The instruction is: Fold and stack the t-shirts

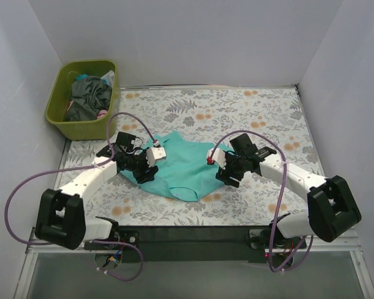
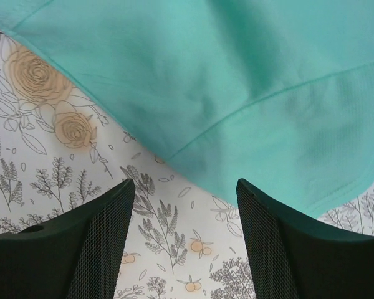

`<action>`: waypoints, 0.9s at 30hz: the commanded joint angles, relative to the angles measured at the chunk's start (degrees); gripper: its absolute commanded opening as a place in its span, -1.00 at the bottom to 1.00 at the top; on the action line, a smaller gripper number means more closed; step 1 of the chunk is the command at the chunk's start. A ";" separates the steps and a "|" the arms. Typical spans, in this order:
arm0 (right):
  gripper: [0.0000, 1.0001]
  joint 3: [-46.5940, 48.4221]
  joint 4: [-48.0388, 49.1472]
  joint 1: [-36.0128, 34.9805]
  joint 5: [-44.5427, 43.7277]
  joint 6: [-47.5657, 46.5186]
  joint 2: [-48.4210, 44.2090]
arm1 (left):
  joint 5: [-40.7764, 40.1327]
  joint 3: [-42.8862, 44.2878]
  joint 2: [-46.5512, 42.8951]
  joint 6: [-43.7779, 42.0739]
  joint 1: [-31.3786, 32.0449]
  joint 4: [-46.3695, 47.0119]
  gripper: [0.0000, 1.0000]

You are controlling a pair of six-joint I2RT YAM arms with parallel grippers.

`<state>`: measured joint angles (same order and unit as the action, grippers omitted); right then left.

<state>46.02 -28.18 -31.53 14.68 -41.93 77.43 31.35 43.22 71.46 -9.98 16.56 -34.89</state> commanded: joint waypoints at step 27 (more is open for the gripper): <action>-0.97 -4.98 8.24 -6.18 -7.64 -1.49 2.83 | 2.74 2.83 3.78 -8.76 -1.08 -1.66 -0.95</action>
<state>41.43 -16.40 -38.22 9.69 -44.80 83.24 32.62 43.16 79.59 -21.71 16.38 -33.95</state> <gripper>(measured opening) 0.019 0.054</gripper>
